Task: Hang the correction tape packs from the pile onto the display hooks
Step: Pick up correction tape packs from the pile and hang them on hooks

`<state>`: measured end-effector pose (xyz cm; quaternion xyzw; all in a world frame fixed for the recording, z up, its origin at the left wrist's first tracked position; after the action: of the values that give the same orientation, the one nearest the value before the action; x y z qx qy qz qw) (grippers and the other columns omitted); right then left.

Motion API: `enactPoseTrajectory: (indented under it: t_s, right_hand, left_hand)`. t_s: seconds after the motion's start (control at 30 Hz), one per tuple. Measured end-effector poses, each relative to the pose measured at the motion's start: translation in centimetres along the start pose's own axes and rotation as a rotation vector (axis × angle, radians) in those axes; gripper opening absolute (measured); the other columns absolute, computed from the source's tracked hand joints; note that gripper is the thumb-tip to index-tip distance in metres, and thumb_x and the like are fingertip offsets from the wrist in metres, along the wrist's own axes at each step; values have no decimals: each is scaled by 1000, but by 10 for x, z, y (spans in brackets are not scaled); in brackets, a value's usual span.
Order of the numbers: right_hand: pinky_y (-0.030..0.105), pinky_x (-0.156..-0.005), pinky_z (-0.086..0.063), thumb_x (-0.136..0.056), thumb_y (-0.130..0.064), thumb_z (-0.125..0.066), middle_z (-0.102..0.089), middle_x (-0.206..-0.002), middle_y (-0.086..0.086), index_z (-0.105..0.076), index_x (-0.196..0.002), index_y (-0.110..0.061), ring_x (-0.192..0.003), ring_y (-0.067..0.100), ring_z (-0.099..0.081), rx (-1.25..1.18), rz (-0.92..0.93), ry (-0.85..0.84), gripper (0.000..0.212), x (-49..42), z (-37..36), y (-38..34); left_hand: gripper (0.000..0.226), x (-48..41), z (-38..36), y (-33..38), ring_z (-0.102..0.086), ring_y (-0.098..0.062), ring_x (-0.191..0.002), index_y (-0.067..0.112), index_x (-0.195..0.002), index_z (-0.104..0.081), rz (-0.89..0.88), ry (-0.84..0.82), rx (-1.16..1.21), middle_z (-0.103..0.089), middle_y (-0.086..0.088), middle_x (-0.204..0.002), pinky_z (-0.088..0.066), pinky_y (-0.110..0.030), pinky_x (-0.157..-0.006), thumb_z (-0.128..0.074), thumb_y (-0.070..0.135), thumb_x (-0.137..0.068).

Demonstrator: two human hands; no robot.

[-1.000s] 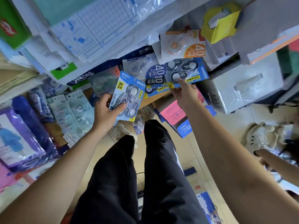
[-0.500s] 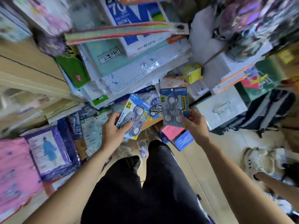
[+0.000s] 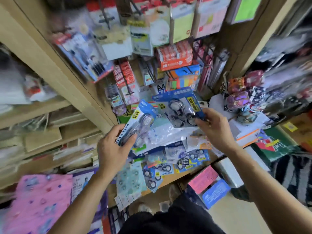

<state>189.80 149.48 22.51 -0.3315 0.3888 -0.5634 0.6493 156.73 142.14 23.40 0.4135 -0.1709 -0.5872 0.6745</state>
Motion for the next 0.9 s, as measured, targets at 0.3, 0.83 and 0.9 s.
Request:
enactPoseTrajectory:
  t_s: [0.3,0.83,0.9]
  right_hand:
    - [25,-69,-49,-92,-8,-65,-65,-84,1,-63,-94,-32,-77,7,-58,-333,320,63,24,-63,8,-174]
    - [22,-82,-53,-97,-5,-58,-74,-105,-1,-63,-117,-9,-96,11,-69,-506,599,99,21,-156,38,-387]
    - [24,-83,-55,-98,-6,-57,-74,-110,2,-63,-120,-9,-101,15,-70,-541,609,104,23,-168,43,-403]
  left_hand:
    - [33,-65,154,90,-59,14,-76,43,-102,-51,-271,387,151,-64,36,-89,-46,-11,-68,-75,33,-81]
    - [42,-158,327,223,-59,6,-76,4,-111,-61,-641,779,111,-60,20,-86,-42,-10,-71,-77,30,-81]
    - [45,-171,341,235,-59,-7,-77,6,-111,-60,-652,831,131,-62,11,-87,-45,-25,-72,-77,35,-81]
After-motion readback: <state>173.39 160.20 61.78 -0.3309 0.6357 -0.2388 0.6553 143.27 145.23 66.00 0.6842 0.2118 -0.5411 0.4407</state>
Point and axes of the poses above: each hand's wrist, its own x-axis away from the middle knuckle, its own z-axis out of the back of the hand, y = z × x, the point moved 10 cm from there along -x, towards the middle knuckle
